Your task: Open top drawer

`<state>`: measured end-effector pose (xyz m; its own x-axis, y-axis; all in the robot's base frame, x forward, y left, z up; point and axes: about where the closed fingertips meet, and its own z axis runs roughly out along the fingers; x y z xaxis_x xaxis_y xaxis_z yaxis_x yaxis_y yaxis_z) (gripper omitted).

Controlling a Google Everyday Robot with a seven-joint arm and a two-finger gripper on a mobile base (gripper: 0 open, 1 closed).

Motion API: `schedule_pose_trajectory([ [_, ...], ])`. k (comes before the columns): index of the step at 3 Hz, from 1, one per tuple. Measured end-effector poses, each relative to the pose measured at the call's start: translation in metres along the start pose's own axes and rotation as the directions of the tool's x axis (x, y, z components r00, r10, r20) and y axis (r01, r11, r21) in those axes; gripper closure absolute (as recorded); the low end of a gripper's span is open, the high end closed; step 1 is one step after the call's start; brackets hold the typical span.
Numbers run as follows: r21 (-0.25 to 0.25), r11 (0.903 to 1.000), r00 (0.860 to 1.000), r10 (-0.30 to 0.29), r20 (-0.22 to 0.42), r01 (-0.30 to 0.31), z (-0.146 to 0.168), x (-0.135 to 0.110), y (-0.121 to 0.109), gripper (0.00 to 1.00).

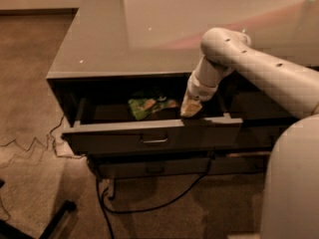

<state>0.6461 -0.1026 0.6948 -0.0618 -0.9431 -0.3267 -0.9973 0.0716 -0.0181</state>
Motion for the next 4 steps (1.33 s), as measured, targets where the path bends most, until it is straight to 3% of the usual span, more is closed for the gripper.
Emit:
schedule_pose_trajectory([
  [3,-0.001,1.0,1.0,0.0,0.0,0.0,0.0004,0.0001,0.0001,0.12],
  [4,-0.001,1.0,1.0,0.0,0.0,0.0,0.0004,0.0001,0.0001,0.0],
])
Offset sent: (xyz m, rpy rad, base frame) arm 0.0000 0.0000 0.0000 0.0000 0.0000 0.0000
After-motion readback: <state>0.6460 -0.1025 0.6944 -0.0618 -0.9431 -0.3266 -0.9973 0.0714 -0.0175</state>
